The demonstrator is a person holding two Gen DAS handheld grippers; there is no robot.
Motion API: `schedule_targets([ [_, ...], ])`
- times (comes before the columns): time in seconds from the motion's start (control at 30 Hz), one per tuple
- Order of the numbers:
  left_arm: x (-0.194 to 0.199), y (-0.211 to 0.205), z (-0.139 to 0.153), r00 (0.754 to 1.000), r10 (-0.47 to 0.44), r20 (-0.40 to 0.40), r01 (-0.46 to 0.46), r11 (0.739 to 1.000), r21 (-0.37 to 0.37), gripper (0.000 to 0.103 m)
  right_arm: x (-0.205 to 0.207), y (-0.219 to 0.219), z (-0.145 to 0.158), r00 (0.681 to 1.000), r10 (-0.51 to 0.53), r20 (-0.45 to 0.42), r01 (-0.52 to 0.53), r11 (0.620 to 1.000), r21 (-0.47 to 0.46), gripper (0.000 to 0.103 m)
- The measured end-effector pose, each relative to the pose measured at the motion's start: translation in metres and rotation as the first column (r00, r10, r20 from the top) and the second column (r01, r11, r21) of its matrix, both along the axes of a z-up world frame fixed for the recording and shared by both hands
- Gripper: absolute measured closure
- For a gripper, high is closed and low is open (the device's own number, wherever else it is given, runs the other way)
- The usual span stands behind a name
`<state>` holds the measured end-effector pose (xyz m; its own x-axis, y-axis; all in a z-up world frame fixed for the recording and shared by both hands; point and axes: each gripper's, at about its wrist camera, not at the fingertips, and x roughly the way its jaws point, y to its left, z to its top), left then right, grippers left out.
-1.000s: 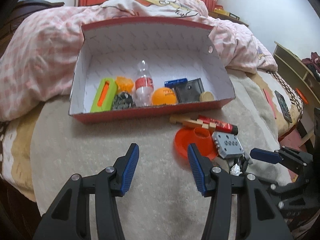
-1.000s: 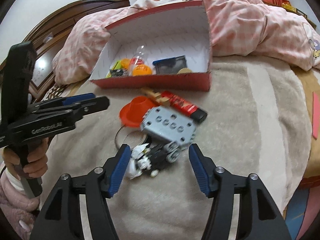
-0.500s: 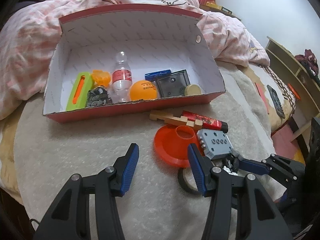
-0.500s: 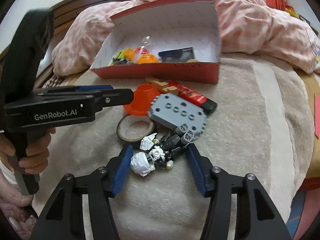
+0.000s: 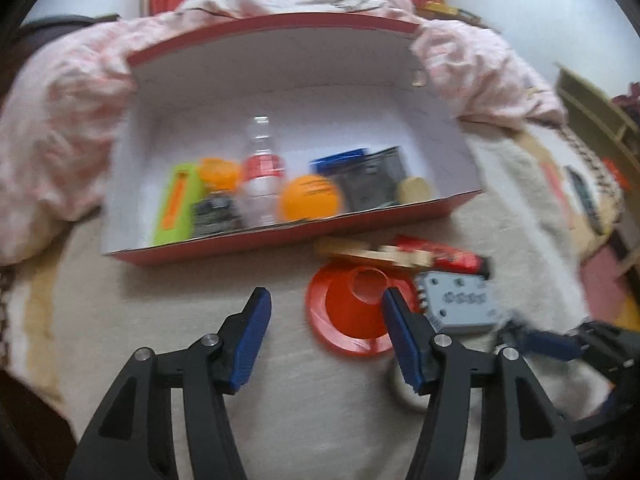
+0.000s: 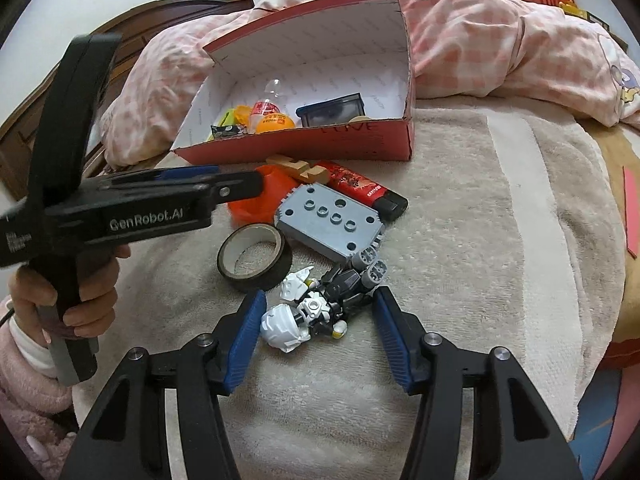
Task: Organize objects
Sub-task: 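Reach the left gripper toward the wooden stick while the right hovers over the white figure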
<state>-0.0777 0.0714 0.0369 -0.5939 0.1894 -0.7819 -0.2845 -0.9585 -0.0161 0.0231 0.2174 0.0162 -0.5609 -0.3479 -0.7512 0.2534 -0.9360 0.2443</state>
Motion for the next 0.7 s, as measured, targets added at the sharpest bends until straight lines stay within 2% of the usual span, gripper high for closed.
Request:
schedule_targets([
  [0.2, 0.003, -0.02, 0.0, 0.999, 0.04, 0.022, -0.041, 0.999, 0.028, 0.045, 0.0, 0.0, 0.0, 1.0, 0.001, 0.001, -0.001, 1.0, -0.003, 0.046],
  [0.37, 0.001, -0.007, 0.005, 0.997, -0.064, 0.044, 0.058, 0.99, 0.128, 0.042, 0.0, 0.0, 0.001, 1.0, 0.003, 0.001, -0.003, 1.0, -0.004, 0.046],
  [0.43, -0.002, 0.004, 0.004, 0.995, -0.085, 0.044, 0.08, 0.991, 0.112, 0.038, 0.0, 0.0, 0.001, 1.0, 0.003, 0.0, -0.003, 1.0, -0.007, 0.046],
  [0.53, -0.01, 0.015, -0.006, 0.996, -0.075, 0.043, 0.074, 0.997, 0.034, 0.038, 0.0, 0.001, 0.0, 1.0, 0.004, -0.001, -0.004, 1.0, -0.018, 0.046],
  [0.6, -0.013, 0.016, -0.011, 0.997, -0.065, 0.052, 0.064, 0.998, 0.024, 0.038, 0.0, 0.002, 0.0, 1.0, 0.007, -0.001, -0.007, 1.0, -0.025, 0.046],
  [0.7, -0.019, 0.017, -0.021, 0.992, -0.067, 0.108, 0.065, 0.998, 0.028, 0.038, -0.001, 0.002, -0.001, 1.0, 0.011, -0.002, -0.011, 0.999, -0.031, 0.046],
])
